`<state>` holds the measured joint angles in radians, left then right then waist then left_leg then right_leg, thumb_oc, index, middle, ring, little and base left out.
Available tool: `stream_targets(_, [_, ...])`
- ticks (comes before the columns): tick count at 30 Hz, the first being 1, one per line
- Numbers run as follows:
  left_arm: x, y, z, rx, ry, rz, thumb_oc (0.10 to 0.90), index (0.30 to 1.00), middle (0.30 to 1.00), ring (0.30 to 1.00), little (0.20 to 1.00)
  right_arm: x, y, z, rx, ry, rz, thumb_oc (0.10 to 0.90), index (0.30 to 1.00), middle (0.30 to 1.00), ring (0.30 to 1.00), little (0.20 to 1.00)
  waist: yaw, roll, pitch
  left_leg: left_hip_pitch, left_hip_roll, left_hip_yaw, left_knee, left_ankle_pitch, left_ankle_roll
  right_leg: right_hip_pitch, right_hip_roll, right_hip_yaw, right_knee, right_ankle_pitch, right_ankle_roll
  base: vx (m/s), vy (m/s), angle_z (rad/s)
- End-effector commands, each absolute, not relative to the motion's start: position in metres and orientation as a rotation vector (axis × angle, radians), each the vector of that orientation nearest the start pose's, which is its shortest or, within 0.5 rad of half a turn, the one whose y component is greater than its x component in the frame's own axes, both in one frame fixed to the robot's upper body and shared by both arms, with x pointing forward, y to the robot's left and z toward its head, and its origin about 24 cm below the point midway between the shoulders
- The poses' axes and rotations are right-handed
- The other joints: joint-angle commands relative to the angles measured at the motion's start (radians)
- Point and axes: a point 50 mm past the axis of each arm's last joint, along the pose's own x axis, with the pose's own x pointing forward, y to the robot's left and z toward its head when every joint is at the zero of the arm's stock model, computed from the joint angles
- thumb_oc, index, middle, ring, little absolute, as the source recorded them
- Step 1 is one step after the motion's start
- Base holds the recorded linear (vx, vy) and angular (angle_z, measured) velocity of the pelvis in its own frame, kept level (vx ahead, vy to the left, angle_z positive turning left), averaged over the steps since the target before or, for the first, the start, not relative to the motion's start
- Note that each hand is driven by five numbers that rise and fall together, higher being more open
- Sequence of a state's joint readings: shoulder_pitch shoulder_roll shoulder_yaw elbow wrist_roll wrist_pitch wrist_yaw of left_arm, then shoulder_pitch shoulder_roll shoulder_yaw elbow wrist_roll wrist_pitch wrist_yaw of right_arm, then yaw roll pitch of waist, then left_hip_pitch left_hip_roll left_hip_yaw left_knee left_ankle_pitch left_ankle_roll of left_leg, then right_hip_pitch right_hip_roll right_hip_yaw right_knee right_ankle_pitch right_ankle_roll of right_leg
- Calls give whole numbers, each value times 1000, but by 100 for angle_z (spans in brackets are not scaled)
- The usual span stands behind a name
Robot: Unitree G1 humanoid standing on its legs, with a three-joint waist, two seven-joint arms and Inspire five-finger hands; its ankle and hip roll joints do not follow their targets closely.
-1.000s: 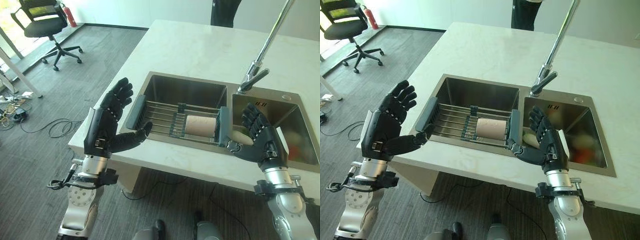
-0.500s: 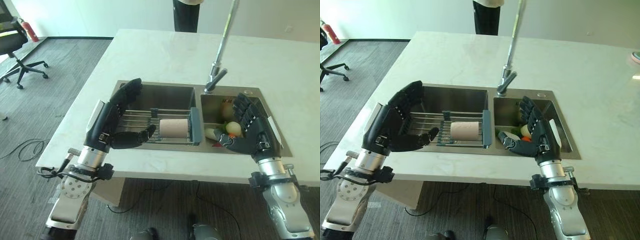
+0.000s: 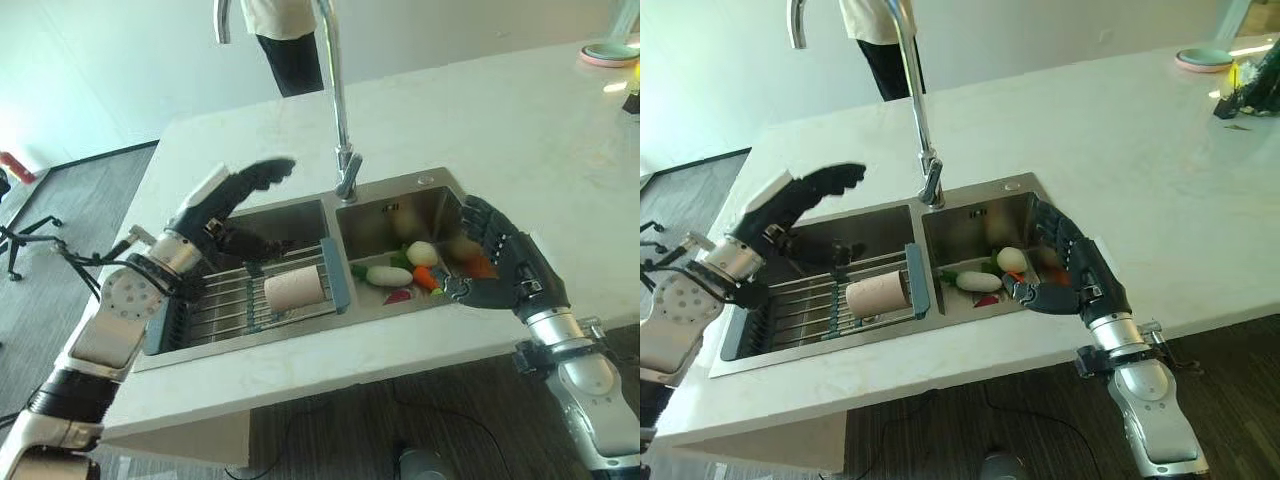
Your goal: Place the dishes in the dishwasher.
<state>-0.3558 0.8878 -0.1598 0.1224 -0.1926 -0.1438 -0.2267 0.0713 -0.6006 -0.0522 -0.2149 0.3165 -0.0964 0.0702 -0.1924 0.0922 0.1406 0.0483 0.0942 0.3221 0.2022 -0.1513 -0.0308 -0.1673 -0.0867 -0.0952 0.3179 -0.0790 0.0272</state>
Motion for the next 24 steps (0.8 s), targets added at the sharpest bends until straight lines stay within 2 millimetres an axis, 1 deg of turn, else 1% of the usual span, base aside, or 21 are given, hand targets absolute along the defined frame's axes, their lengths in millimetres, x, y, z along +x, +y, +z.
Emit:
stream_targets(1, [309, 251, 212, 797, -334, -293, 800, 900, 900, 900, 900, 240, -236, 178, -355, -506, 156, 800, 900, 900, 900, 900, -8, -16, -55, -17, 7, -44, 98, -131, 3, 85, -12, 22, -18, -105, 108, 32, 71, -9])
stream_targets(3, [313, 258, 204, 802, -256, -307, 800, 900, 900, 900, 900, 240, -239, 179, -363, -500, 158, 800, 900, 900, 900, 900, -15, -12, -55, -10, 4, -39, 98, -138, 5, 89, -10, 27, -18, -107, 112, 34, 73, -3])
stream_targets(4, [313, 260, 203, 802, -247, -307, 800, 900, 900, 900, 900, 240, -239, 179, -364, -501, 159, 800, 900, 900, 900, 900, -15, -12, -56, -14, 4, -37, 98, -133, 4, 84, -10, 29, -18, -102, 111, 24, 62, -1])
stream_targets(8, [318, 267, 194, 790, -161, -328, 800, 900, 900, 900, 900, 240, -242, 179, -377, -492, 169, 800, 900, 900, 900, 900, -29, -5, -54, -5, 0, -28, 98, -140, 9, 88, -8, 40, -18, -103, 116, 1, 50, -7])
stream_targets(11, [318, 268, 192, 787, -153, -333, 800, 900, 900, 900, 900, 240, -242, 178, -378, -491, 169, 800, 900, 900, 900, 900, -29, -5, -54, -5, -1, -27, 98, -140, 10, 87, -8, 41, -18, -103, 117, -8, 28, -5])
stream_targets(12, [320, 268, 184, 783, -110, -351, 800, 900, 900, 900, 900, 241, -243, 180, -389, -493, 176, 800, 900, 900, 900, 900, -36, -4, -54, -3, -5, -23, 98, -142, 14, 86, -6, 48, -18, -102, 118, -32, 73, -2])
stream_targets(13, [321, 268, 183, 782, -98, -356, 800, 900, 900, 900, 900, 242, -243, 180, -392, -494, 178, 800, 900, 900, 900, 900, -35, -4, -53, -2, -6, -20, 98, -143, 15, 86, -6, 50, -18, -101, 118, -40, 83, -7])
stream_targets(24, [325, 266, 174, 805, -36, -378, 800, 900, 900, 900, 900, 243, -244, 182, -404, -489, 189, 800, 900, 900, 900, 900, -38, -6, -55, 1, -8, -12, 98, -148, 21, 86, -5, 53, -18, -102, 122, -28, 17, -4])
